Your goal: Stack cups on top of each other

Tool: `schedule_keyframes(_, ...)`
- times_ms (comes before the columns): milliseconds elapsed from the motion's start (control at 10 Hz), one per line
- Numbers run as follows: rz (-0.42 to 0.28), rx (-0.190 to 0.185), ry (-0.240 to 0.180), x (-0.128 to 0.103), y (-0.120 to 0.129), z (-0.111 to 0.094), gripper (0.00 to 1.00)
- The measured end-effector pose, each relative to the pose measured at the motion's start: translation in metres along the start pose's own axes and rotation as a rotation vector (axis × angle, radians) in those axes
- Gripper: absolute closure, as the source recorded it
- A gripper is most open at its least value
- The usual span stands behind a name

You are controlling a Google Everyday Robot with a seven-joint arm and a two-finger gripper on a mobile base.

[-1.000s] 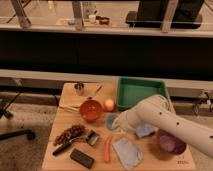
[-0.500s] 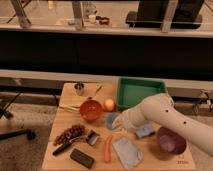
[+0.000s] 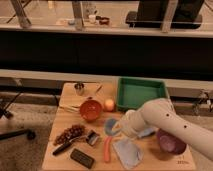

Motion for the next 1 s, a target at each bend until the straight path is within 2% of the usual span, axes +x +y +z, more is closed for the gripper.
schedule_keyframes(400,0.019,-0.025,0.017,0.009,0.004,0.022,1.0)
schedule_keyframes(1000,0.067,-0.054,-0.005,0.027,0.016,0.037,1.0)
